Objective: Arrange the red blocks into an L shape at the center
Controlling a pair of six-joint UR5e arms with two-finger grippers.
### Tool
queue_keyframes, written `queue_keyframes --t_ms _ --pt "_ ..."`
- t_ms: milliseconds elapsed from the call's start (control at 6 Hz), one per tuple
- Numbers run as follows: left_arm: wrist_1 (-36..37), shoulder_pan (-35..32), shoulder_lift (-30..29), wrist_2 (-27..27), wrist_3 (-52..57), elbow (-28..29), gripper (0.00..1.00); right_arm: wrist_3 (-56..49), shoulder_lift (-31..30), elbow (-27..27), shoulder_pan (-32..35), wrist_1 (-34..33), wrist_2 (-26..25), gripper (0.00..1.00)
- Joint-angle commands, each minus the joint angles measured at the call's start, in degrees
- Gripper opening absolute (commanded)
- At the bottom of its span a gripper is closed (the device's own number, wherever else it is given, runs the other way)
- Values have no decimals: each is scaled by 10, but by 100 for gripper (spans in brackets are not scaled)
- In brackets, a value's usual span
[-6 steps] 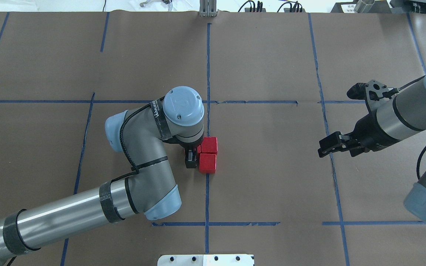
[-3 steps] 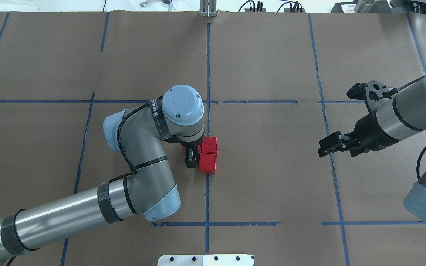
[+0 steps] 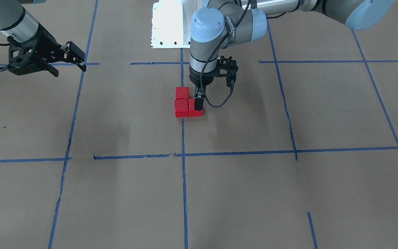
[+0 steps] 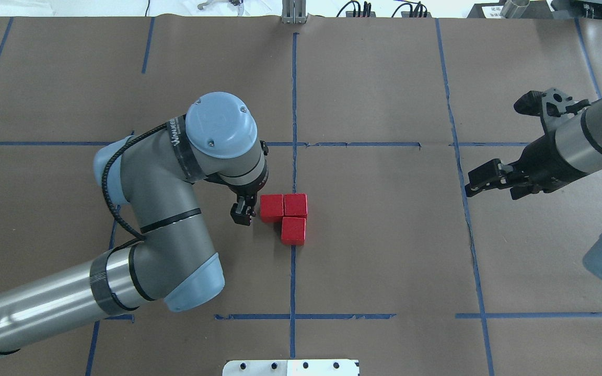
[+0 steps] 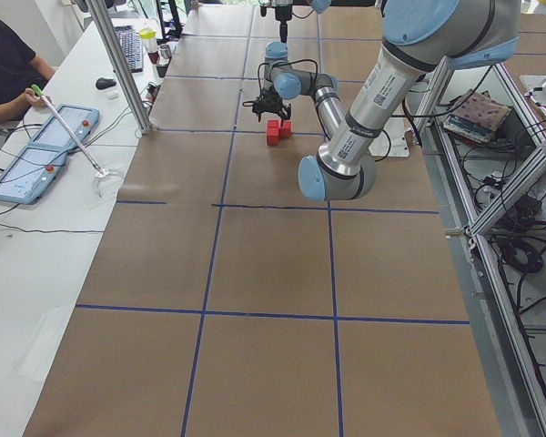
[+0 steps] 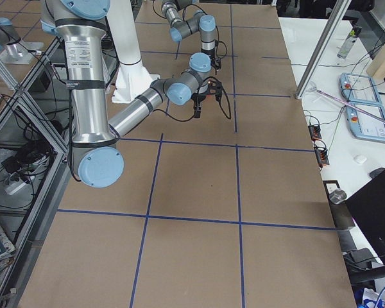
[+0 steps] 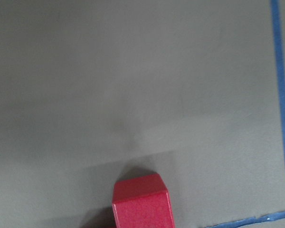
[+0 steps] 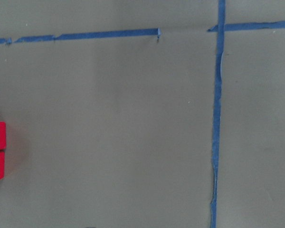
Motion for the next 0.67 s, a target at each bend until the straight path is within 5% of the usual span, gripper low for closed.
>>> queue_keyframes --t_ms 0,500 --pt "18 -41 65 -8 151 -77 100 -59 -4 -45 89 -3 55 100" --pt "7 -139 201 -72 446 -137 100 -290 -29 -149 208 -2 73 100"
